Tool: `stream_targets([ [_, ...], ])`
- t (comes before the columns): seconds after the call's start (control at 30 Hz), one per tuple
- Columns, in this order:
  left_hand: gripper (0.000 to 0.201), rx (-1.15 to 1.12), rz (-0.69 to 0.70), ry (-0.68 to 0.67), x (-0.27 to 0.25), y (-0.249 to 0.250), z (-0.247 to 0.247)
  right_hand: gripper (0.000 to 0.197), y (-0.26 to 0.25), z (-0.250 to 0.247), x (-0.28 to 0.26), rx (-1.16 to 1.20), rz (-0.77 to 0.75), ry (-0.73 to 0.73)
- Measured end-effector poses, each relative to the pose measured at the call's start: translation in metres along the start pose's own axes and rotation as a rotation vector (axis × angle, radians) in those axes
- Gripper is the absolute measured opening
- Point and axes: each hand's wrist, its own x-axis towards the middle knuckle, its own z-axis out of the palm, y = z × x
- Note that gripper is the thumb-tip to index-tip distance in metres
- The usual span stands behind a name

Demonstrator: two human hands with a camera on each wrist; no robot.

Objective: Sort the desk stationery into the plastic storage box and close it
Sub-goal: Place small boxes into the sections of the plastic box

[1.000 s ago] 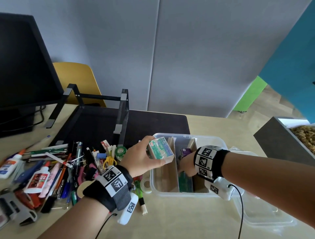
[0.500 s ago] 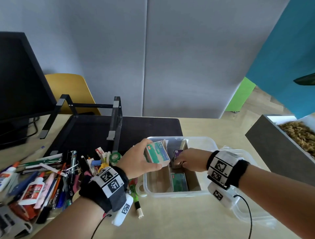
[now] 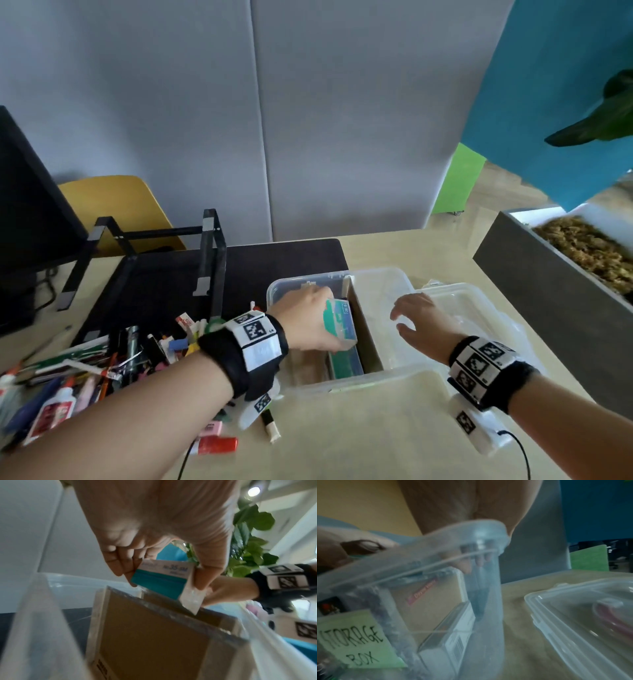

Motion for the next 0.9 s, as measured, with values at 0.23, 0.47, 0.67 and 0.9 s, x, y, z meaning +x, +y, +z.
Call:
stream_targets([
  [0.23,0.077,0.364,0.067,-0.088,0.014,0.014,0.003,0.021,-0.002,0.004,-0.006,0.024,0.034,0.025],
  [0.47,0.049,0.365,0.001,-0.333,0.028,0.035,0.0,0.02,0.005,0.011,-0.004,0.059,0.009,0.042],
  [0.67,0.043,0.609,0.058,-0.49,0.038,0.037,0.024,0.015,0.016,0.022,0.0,0.104,-0.053,0.091],
  [0.9,0.058,0.698,0.054,-0.467,0.039,0.04,0.042,0.012,0.021,0.028,0.001,0.129,-0.083,0.122],
])
